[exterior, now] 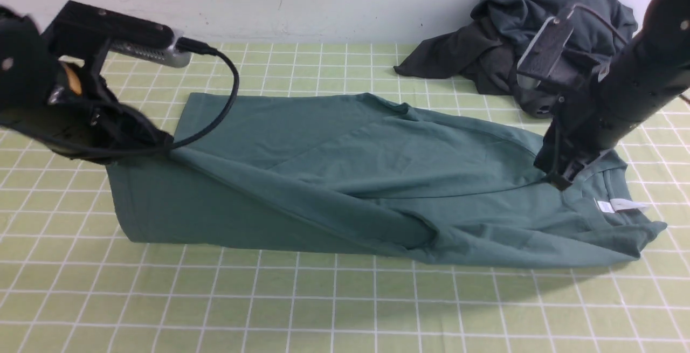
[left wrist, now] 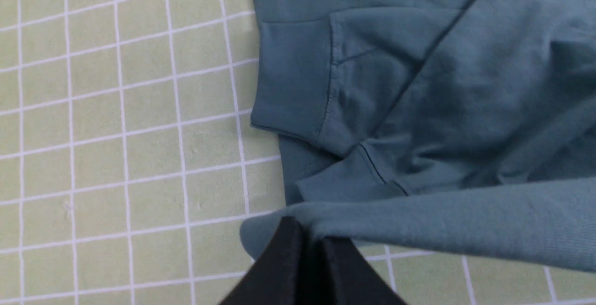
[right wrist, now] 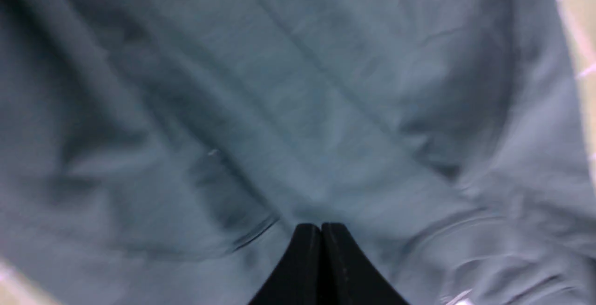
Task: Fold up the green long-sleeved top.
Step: Use both arms simultaneously to clamp the lower edge of the clothing fabric
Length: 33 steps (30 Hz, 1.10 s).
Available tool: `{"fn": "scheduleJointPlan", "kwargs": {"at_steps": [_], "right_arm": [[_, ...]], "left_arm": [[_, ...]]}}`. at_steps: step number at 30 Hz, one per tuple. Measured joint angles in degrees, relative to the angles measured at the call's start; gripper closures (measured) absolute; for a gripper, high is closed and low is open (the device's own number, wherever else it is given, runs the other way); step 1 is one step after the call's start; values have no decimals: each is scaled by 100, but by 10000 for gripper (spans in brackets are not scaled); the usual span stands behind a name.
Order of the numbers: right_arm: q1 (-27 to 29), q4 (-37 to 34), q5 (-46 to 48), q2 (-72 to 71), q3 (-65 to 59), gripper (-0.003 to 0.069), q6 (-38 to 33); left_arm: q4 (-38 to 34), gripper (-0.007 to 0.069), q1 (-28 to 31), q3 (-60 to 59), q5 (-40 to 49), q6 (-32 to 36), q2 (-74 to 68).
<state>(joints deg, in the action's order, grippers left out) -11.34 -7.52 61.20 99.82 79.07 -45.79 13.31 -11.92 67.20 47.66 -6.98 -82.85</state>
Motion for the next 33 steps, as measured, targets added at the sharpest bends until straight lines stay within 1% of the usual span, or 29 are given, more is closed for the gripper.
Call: {"fn": "scheduleJointPlan", "kwargs": {"at_steps": [2, 4, 6, 8, 11, 13, 14, 15, 18, 19, 20, 21, 22, 23, 24, 25, 27, 29, 30, 31, 32, 33], "right_arm": [[-21, -81, 326, 28, -109, 673, -346], [-77, -162, 369, -3, -289, 673, -636], [-123, -245, 155, -91, -524, 673, -779], [-136, -284, -250, -231, -855, 669, -785], [-136, -290, -505, -392, -1196, 652, -727], [-136, -290, -511, -458, -1376, 611, -577], [-136, -290, -504, -458, -1390, 606, -563], [-136, -247, -465, -473, -1508, 553, -458], [-147, 42, -459, -484, -1725, 452, -407], [-147, 135, -472, -484, -1798, 430, -399], [-153, 269, -492, -484, -1900, 389, -388], [-153, 292, -498, -484, -1944, 377, -388], [-153, 455, -566, -484, -2128, 340, -388], [-153, 565, -664, -484, -2252, 322, -388], [-153, 714, -905, -489, -2402, 307, -388], [-153, 821, -1052, -489, -2506, 304, -388], [-153, 1072, -1679, -489, -2738, 302, -381], [-153, 1314, -2315, -489, -2979, 314, -366], [-153, 1335, -2315, -489, -3003, 314, -366], [-153, 1535, -2748, -489, -3186, 342, -366], [-153, 1654, -2934, -472, -3291, 364, -366], [-153, 1654, -2970, -474, -3311, 369, -366]], "left_arm": [[-10, 615, 0, 98, 215, 53, -209], [-30, 614, 0, 101, 349, 136, -357], [-19, 610, 0, 101, 349, 173, -486], [70, 608, 0, 101, 300, 191, -581], [189, 608, 0, 101, 215, 191, -622], [229, 608, 0, 101, 127, 191, -632], [228, 608, 0, 101, 118, 191, -632], [246, 608, 0, 101, 16, 191, -632], [258, 608, 0, 101, -104, 191, -632], [265, 608, 0, 101, -128, 191, -632], [264, 608, 0, 101, -136, 191, -632], [264, 608, 0, 101, -136, 191, -632], [277, 608, 0, 101, -136, 191, -632], [277, 608, 0, 101, -136, 186, -632], [277, 608, 0, 101, -136, 186, -632], [277, 608, 0, 101, -136, 186, -632], [277, 608, 0, 101, -141, 186, -632], [277, 608, 0, 101, -141, 186, -632], [277, 608, 0, 101, -141, 186, -632], [277, 608, 0, 101, -141, 186, -632], [277, 608, 0, 101, -141, 181, -632], [277, 608, 0, 101, -141, 181, -632]]}}
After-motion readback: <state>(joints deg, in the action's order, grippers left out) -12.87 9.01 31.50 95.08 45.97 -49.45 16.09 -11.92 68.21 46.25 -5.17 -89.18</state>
